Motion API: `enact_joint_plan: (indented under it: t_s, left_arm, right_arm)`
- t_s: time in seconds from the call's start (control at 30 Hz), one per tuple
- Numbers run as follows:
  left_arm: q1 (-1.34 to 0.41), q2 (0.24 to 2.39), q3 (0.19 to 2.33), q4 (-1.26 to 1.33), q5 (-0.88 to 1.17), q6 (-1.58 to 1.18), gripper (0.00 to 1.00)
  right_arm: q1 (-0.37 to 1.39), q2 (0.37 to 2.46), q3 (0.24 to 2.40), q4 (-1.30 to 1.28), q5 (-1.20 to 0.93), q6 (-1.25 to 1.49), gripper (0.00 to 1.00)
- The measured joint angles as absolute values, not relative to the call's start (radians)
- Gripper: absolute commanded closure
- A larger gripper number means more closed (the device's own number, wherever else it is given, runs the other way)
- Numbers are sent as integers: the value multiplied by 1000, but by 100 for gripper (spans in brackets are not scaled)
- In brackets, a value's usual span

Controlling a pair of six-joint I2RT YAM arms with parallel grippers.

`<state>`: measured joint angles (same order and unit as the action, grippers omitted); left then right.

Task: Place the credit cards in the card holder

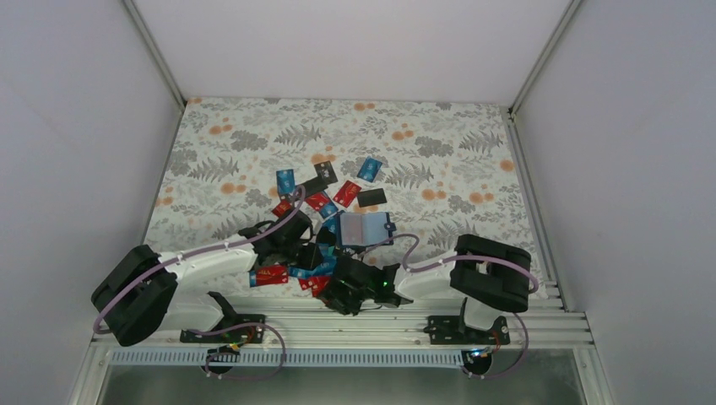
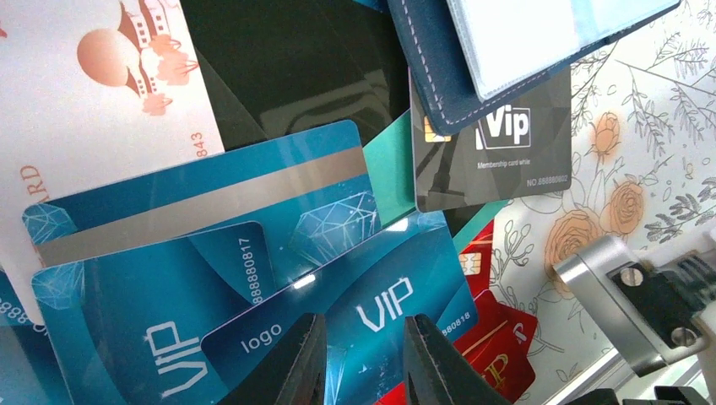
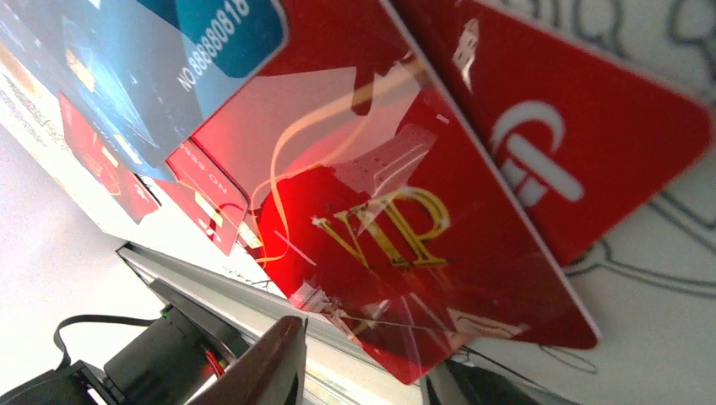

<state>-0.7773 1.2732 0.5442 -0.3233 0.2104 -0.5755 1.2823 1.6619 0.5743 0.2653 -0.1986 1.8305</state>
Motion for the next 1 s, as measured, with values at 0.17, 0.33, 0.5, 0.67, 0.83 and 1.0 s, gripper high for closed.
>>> enact_joint_plan:
  t_s: [0.17, 0.33, 0.5, 0.67, 0.83, 1.0]
  left_arm:
    - [-777, 1271, 532, -322, 210, -576, 74]
    - [-777, 1269, 530, -321, 210, -578, 74]
    - [-777, 1254, 530, -323, 205, -587, 74]
    - [-777, 1201, 531, -341, 174, -596, 73]
    - [-777, 1145, 564, -399, 121, -611, 66]
    - [-777, 1103, 622, -440, 67, -622, 40]
  right_arm:
    - [1282, 1659, 573, 263, -197, 1829, 80]
    - [1282, 1633, 570, 234, -185, 1829, 92]
    - [1268, 1575, 583, 207, -136, 1803, 96]
    - [1248, 1502, 593, 128, -84, 1774, 96]
    - [1221, 1416, 593, 21, -42, 1736, 96]
    - [1181, 1295, 588, -74, -11, 1672, 96]
